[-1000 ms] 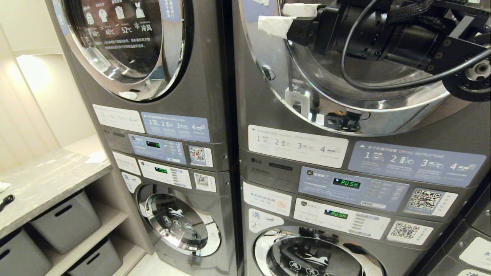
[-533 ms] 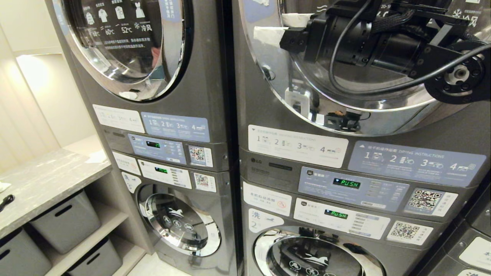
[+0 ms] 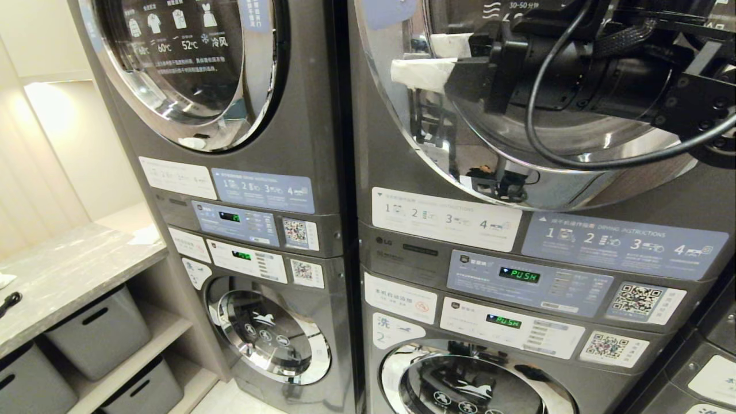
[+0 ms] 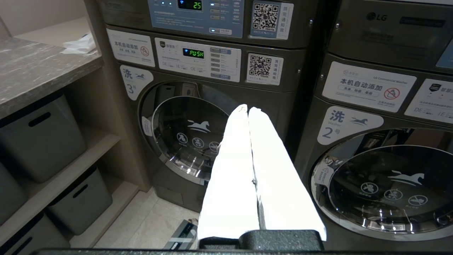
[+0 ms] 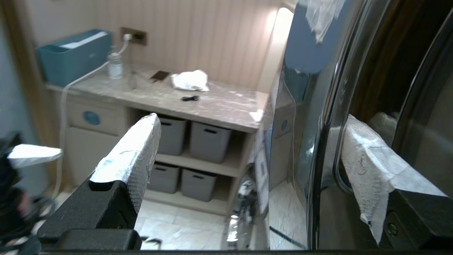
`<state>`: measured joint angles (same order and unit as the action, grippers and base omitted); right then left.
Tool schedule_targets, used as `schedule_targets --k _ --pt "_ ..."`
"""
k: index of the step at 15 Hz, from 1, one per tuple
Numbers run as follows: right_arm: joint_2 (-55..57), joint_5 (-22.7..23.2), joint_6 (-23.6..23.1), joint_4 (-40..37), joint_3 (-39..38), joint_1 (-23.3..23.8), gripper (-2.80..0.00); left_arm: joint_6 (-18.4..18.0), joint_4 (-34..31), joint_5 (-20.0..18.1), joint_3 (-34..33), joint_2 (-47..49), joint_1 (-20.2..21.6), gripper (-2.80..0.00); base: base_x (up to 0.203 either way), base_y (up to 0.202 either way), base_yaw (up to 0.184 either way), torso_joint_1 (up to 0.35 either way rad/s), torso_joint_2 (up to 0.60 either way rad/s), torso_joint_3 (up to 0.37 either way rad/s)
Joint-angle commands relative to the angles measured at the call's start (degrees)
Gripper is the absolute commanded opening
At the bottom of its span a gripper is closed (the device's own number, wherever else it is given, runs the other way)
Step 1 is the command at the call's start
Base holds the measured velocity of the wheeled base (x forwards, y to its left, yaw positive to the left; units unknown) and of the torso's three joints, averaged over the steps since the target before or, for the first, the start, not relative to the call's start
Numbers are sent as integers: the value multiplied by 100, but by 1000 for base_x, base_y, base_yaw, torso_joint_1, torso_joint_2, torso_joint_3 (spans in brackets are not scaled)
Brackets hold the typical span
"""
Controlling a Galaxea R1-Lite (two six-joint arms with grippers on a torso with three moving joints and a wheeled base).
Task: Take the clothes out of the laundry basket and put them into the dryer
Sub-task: Open the dryer
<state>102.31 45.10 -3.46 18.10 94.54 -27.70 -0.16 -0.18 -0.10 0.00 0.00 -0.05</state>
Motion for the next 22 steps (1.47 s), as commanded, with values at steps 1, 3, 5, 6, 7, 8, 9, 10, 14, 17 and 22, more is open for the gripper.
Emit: schedule_targets --k 1,3,5,6,7,8,9,10,14,17,22 --pt "-453 214 -4 15 -367 45 0 -2 1 1 0 -18 -3 -280 0 0 0 0 0 0" --pt "-912 483 16 17 -843 132 0 -2 1 1 0 -18 -3 -280 0 0 0 0 0 0" --pt "-1515 734 72 29 -1401 281 0 -2 1 1 0 -18 -2 -280 0 0 0 0 0 0" --pt "-1844 900 145 35 -1653 390 0 2 1 1 0 -18 3 -280 0 0 0 0 0 0" --pt "-2211 1099 278 39 -1913 541 0 -2 1 1 0 -18 -4 -280 0 0 0 0 0 0" --pt "-2584 1249 454 41 -2161 671 0 -2 1 1 0 -18 4 -280 0 0 0 0 0 0" --pt "-3023 1333 668 45 -2456 778 0 -2 1 1 0 -18 -2 -280 0 0 0 0 0 0" --pt "-3454 1380 888 48 -2769 879 0 -2 1 1 0 -18 5 -280 0 0 0 0 0 0" --pt "-4910 1288 1202 58 -4027 1102 0 -2 1 1 0 -18 -4 -280 0 0 0 0 0 0" --pt "-4684 1247 863 33 -3965 971 0 -2 1 1 0 -18 -4 -280 0 0 0 0 0 0" --pt "-3445 976 -219 -58 -3243 586 0 -2 1 1 0 -18 2 -280 0 0 0 0 0 0"
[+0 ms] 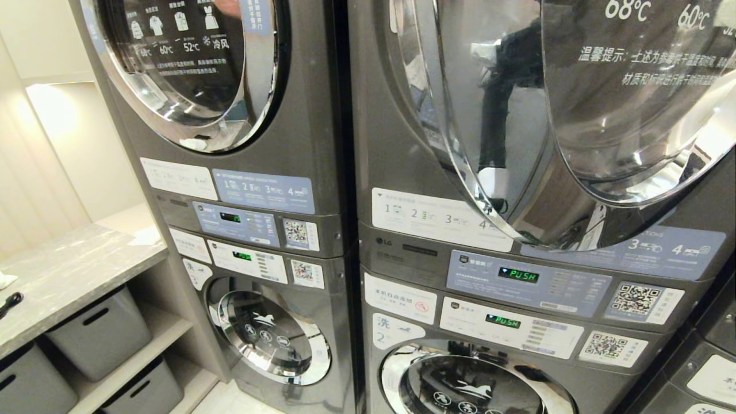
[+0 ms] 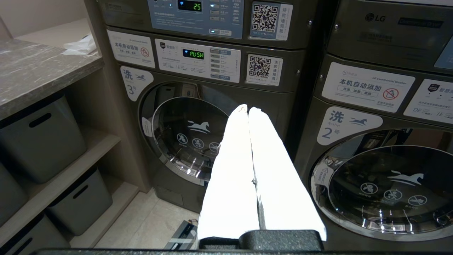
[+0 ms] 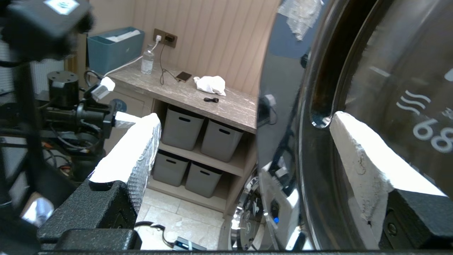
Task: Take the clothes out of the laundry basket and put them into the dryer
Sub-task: Open the dryer
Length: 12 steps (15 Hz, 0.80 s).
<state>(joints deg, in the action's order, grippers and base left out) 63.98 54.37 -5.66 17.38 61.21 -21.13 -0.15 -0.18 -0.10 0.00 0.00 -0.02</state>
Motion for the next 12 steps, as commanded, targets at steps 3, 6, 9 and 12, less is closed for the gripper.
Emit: schedule_targets --k 3,6,9,12 --pt "791 -193 -157 11 414 -511 0 -3 1 1 0 -18 -6 -280 0 0 0 0 0 0" --pt "844 -190 -163 28 454 -657 0 -3 1 1 0 -18 2 -280 0 0 0 0 0 0" --pt "960 -190 -161 45 568 -869 0 -3 1 1 0 -18 -5 -280 0 0 0 0 0 0" --pt "1098 -192 -137 55 719 -911 0 -3 1 1 0 -18 2 -280 0 0 0 0 0 0"
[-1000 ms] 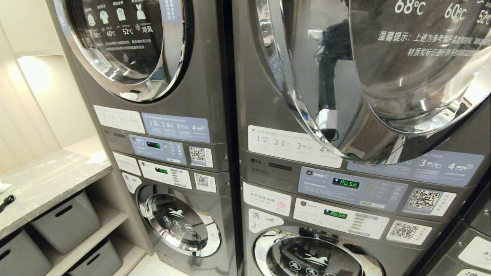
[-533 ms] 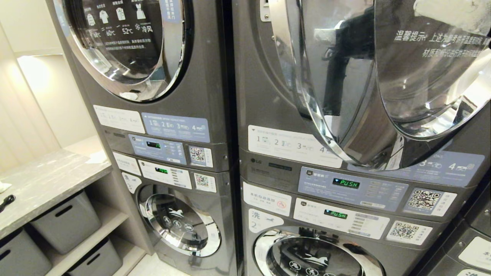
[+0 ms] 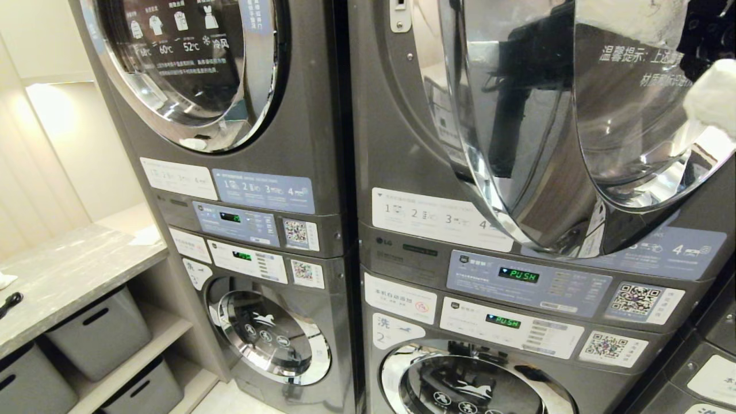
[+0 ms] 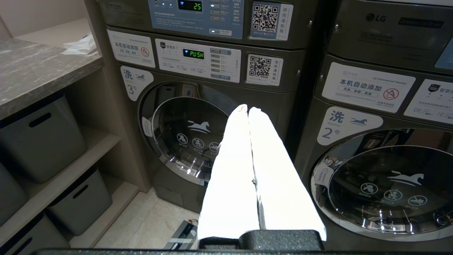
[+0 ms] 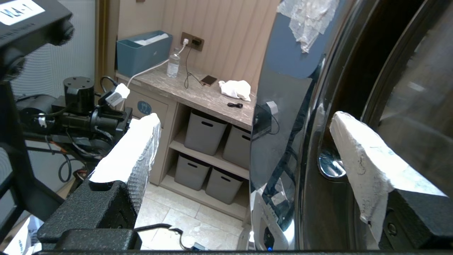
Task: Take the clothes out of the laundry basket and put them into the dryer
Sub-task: Open the dryer
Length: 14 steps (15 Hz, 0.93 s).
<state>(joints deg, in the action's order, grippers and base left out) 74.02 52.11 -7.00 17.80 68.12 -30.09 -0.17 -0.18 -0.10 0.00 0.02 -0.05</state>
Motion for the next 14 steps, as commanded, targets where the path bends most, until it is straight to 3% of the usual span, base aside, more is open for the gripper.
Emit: schedule_targets --k 1,9,11,14 --pt "121 27 -3 13 43 -15 0 0 1 1 0 -20 -4 -280 0 0 0 0 0 0" --pt "76 105 57 -43 87 -273 0 0 1 1 0 -20 5 -280 0 0 0 0 0 0" --pt "-64 378 146 -110 87 -278 0 0 1 1 0 -20 -4 -280 0 0 0 0 0 0" --pt "-467 401 224 -264 -42 -269 0 0 1 1 0 -20 -4 -280 0 0 0 0 0 0"
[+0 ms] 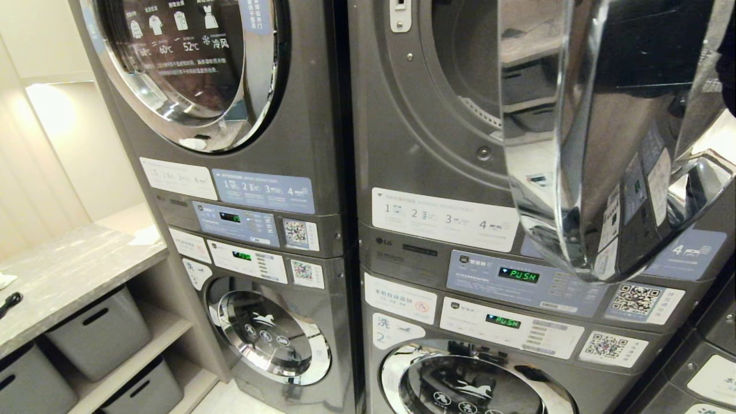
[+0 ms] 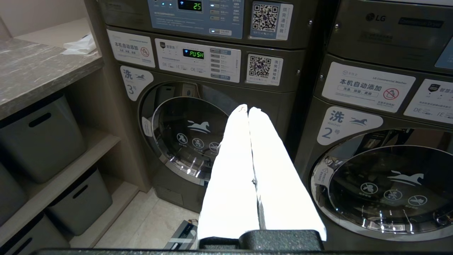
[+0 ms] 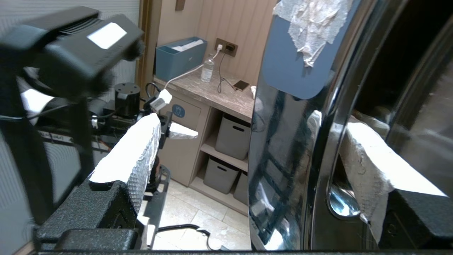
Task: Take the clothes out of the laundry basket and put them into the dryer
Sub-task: Open the dryer
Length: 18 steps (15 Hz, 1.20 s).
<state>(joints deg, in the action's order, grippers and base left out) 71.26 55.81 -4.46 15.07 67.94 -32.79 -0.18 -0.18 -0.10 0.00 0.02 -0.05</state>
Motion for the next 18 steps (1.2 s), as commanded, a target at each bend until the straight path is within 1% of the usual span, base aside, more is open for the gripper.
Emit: schedule_targets --k 1,2,3,4,6,8,9,11,12,13,14,15,16,17,18 --pt "-390 15 53 -12 -162 20 0 0 1 1 0 -19 5 -280 0 0 0 0 0 0" --pt "-633 -31 150 -17 -323 60 0 0 1 1 0 -19 -4 -280 0 0 0 0 0 0" --pt "-808 -204 226 -16 -504 233 0 0 1 1 0 -19 -4 -280 0 0 0 0 0 0" --pt "-940 -561 292 -18 -646 376 0 0 1 1 0 -19 5 -280 0 0 0 0 0 0" --pt "-1139 -984 670 15 -809 467 0 0 1 1 0 -19 5 -280 0 0 0 0 0 0" --pt "-1202 -1368 777 39 -831 676 0 0 1 1 0 -19 -2 -280 0 0 0 0 0 0" --pt "-1332 -1435 898 40 -901 812 0 0 1 1 0 -19 2 -280 0 0 0 0 0 0" --pt "-1701 -1494 1302 29 -1111 1132 0 0 1 1 0 -19 -4 -280 0 0 0 0 0 0" --pt "-1870 -1621 1464 12 -1240 1347 0 0 1 1 0 -19 -4 -280 0 0 0 0 0 0" --pt "-2059 -1897 1601 -46 -1365 1466 0 0 1 1 0 -19 -2 -280 0 0 0 0 0 0" --pt "-2219 -2351 1651 -202 -1490 1575 0 0 1 1 0 -19 4 -280 0 0 0 0 0 0" --pt "-2368 -2985 1635 -462 -1627 1715 0 0 1 1 0 -19 3 -280 0 0 0 0 0 0" --pt "-2495 -3861 1548 -819 -1805 1871 0 0 1 1 0 -19 5 -280 0 0 0 0 0 0" --pt "-2667 -4603 1459 -1172 -2075 1963 0 0 1 1 0 -19 -4 -280 0 0 0 0 0 0" --pt "-2904 -5009 1406 -1425 -2526 2012 0 0 1 1 0 -19 -4 -280 0 0 0 0 0 0"
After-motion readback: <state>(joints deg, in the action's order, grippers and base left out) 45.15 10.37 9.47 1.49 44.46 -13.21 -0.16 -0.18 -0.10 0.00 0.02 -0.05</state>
